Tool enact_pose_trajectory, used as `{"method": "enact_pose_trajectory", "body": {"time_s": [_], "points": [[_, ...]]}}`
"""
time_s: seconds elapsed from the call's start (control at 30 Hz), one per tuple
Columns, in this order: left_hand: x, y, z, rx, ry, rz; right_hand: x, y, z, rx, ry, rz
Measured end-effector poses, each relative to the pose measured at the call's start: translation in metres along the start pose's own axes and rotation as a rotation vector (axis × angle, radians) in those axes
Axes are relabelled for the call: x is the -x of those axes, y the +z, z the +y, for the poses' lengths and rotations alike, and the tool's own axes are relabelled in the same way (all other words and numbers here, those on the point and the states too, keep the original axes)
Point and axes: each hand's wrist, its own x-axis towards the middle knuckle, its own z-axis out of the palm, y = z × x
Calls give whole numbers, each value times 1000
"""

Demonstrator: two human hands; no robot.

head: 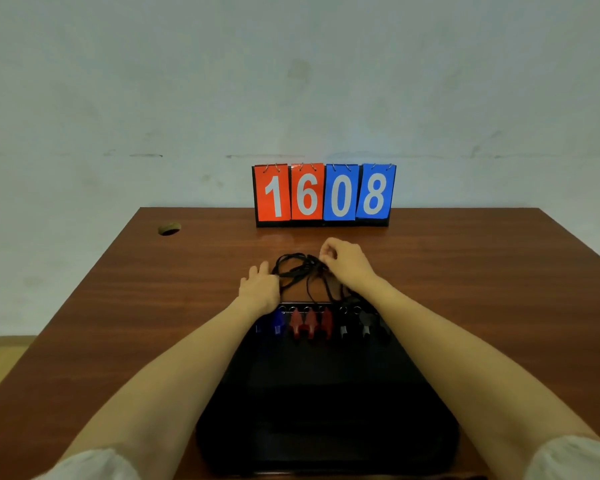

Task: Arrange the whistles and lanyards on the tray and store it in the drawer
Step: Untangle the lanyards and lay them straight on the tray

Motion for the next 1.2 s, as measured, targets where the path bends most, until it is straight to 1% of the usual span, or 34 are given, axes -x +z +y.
{"method": "enact_pose_trajectory", "body": {"time_s": [0.07, 0.13, 0.2, 0.27, 0.33, 0.37, 0.47, 0.57, 0.63, 0.7, 0.8, 0.87, 0.93, 1.03, 1.2], "points": [[4, -6, 10, 164, 4, 140, 3, -13, -5, -19, -8, 19], [6, -18, 23, 415, 64, 259, 6, -23, -10, -55, -14, 3], [11, -35, 38, 593, 159, 281, 10, -30, -16, -113, -40, -50], [15, -50, 50, 673, 235, 229, 16, -37, -24, -150, -80, -89], [17, -59, 56, 667, 266, 181, 21, -46, -31, -130, -138, -72], [17, -60, 58, 665, 256, 187, 23, -51, -33, -101, -166, -57], [18, -62, 57, 719, 183, 289, 28, -65, -31, 37, -214, 2], [23, -67, 54, 746, 150, 422, 29, -75, -23, 186, -174, 53], [27, -77, 54, 733, 153, 477, 30, -79, -21, 268, -121, 36], [29, -87, 57, 670, 183, 491, 36, -82, -27, 232, -105, 30], [35, -102, 65, 547, 242, 487, 42, -84, -43, 119, -175, 74], [41, -109, 70, 491, 286, 498, 43, -89, -54, 135, -209, 108], [49, -115, 75, 471, 310, 511, 43, -95, -62, 212, -224, 143], [57, -123, 76, 477, 303, 528, 45, -110, -70, 272, -233, 261], [71, -147, 68, 513, 270, 557, 55, -154, -79, 162, -251, 583]]}}
